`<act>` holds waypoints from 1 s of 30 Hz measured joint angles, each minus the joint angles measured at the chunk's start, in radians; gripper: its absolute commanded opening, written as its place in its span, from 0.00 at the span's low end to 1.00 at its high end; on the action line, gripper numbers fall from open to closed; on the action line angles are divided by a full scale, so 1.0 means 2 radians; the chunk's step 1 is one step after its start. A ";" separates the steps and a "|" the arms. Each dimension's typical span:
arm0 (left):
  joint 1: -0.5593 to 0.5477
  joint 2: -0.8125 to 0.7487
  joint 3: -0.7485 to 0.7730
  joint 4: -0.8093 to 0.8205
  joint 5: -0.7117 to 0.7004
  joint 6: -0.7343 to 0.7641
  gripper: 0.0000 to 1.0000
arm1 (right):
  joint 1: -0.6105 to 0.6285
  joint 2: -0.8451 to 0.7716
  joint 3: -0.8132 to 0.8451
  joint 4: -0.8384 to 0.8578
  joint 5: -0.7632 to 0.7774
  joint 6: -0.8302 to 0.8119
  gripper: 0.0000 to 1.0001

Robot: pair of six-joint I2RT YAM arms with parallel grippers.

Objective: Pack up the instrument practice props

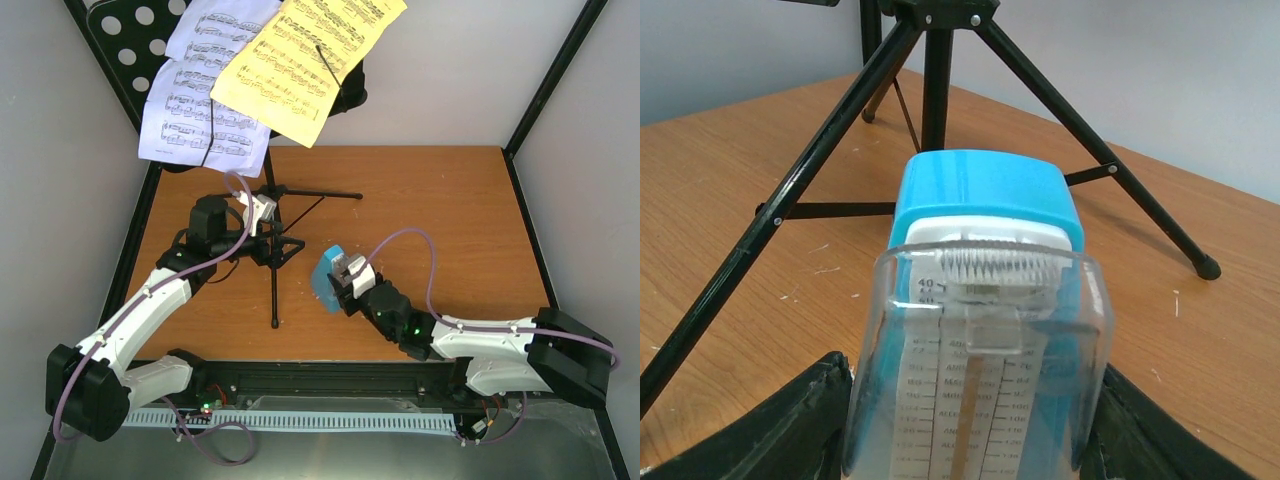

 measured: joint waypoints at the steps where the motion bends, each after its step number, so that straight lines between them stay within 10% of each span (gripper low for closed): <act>1: 0.000 0.000 0.000 0.000 0.000 0.000 0.99 | -0.002 0.002 0.002 -0.003 -0.002 0.001 0.46; 16: 0.000 0.000 0.000 0.000 0.004 0.000 1.00 | -0.022 0.018 0.035 -0.042 -0.026 0.011 0.52; 25: 0.000 0.000 0.000 0.000 0.004 0.000 0.99 | -0.028 0.015 0.039 -0.085 -0.044 0.012 0.99; 30: 0.000 0.000 0.000 0.000 0.002 0.000 0.99 | -0.029 -0.043 0.033 -0.137 -0.058 0.009 1.00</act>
